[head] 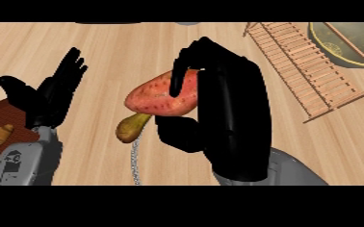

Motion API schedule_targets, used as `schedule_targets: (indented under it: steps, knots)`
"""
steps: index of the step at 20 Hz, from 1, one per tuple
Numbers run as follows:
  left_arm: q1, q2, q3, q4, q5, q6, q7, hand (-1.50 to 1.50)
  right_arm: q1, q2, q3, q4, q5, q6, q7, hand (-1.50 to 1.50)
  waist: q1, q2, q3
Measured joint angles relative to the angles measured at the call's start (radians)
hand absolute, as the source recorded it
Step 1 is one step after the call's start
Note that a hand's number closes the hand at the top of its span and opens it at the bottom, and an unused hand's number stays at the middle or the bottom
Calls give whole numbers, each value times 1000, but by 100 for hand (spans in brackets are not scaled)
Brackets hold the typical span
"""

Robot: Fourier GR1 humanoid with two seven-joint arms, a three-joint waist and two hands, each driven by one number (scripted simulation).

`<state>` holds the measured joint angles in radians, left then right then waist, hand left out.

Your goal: Pick the sweet potato from the placemat and place it in the tiered shelf

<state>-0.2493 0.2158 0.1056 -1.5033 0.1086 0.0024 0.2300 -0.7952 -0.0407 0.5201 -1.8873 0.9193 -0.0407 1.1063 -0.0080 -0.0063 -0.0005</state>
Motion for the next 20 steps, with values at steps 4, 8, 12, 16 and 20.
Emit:
schedule_targets:
  steps: [4, 8, 12, 16, 20]
  knots:
    - [-3, -8, -3, 7, -5, 5, -3, 0, -28, -45, -122, -15, -16, 71, -8, 150, -1, 1, 0]
    - [5, 0, 9, 16, 1, -9, -18, 0, -48, -109, -251, -34, -52, 137, -21, 150, -1, 2, 0]
    - [19, 5, 10, -15, 9, -16, 0, 0, -12, -183, -367, -47, -105, 184, -49, 150, 1, 2, 1]
    - [15, 1, 11, -20, 6, -13, 0, 0, 28, -240, -495, -75, -175, 218, -76, 150, 0, 3, 1]
    - [4, -12, -1, -19, -12, 2, 5, 0, 77, -293, -608, -42, -224, 220, -141, 150, 3, 5, 1]
